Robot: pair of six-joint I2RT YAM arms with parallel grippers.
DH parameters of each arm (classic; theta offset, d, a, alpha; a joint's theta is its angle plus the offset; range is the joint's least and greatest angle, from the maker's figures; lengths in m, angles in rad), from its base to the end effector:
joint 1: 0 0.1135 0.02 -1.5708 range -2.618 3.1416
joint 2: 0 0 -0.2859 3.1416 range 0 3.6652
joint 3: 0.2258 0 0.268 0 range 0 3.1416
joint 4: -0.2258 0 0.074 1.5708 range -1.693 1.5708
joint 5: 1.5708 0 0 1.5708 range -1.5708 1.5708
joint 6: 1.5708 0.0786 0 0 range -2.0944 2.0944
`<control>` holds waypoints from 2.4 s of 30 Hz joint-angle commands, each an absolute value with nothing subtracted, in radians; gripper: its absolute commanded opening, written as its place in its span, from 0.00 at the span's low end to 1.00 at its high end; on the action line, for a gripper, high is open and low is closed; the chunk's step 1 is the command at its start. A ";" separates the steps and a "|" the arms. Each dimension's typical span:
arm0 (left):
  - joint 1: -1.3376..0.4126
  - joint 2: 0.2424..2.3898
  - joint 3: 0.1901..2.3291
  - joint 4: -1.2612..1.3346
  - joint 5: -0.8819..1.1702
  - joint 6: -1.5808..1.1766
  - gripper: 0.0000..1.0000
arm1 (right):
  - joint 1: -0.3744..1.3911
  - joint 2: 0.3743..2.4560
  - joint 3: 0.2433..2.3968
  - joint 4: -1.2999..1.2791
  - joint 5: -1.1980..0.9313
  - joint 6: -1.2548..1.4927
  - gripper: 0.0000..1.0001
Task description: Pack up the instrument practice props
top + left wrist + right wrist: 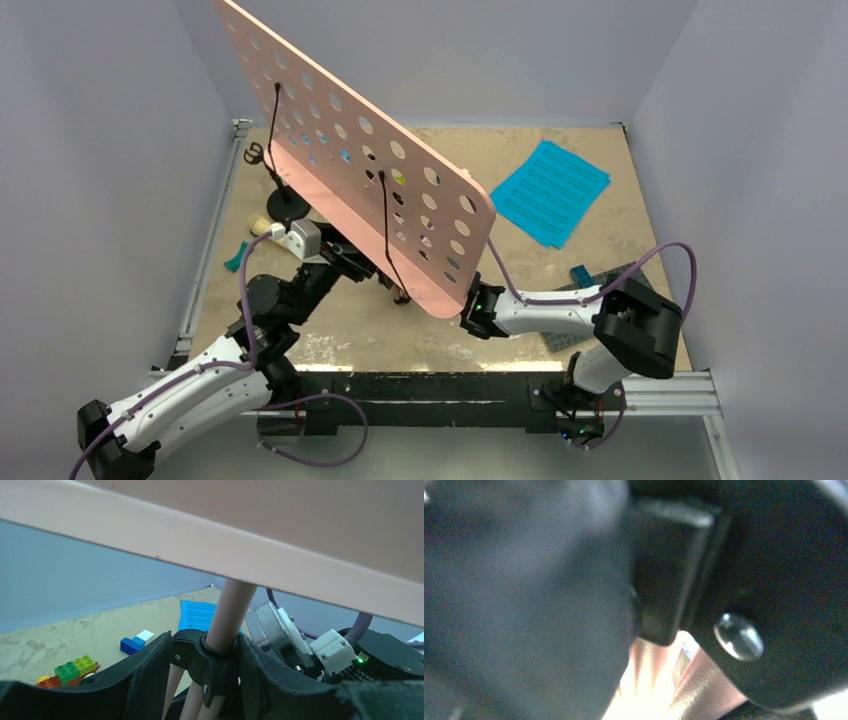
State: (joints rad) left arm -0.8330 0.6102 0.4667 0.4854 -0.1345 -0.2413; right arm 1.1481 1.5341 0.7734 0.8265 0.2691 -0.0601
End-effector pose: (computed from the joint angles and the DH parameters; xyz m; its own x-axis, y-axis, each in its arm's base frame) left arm 0.1396 -0.1379 0.3503 0.0641 -0.4225 -0.9041 0.6834 0.6788 -0.2688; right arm 0.1789 0.3467 0.2724 0.0732 0.0216 -0.9971 -0.7673 0.6399 -0.0425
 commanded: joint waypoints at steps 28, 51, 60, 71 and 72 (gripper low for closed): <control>-0.838 0.473 0.478 0.078 -0.329 -0.291 0.88 | 1.147 1.237 0.665 0.730 0.261 -0.044 0.00; -0.838 0.351 0.269 0.240 -0.123 -0.573 1.00 | 1.146 1.001 0.774 0.433 0.231 0.149 0.00; -0.845 0.630 0.169 0.590 0.180 -0.692 1.00 | 1.146 0.975 0.728 0.536 0.280 0.171 0.00; -0.911 0.798 0.100 0.966 0.293 -0.689 1.00 | 1.146 0.966 0.724 0.646 0.290 0.177 0.00; -0.926 0.826 0.097 1.005 0.298 -0.690 1.00 | 1.146 0.967 0.724 0.657 0.293 0.180 0.00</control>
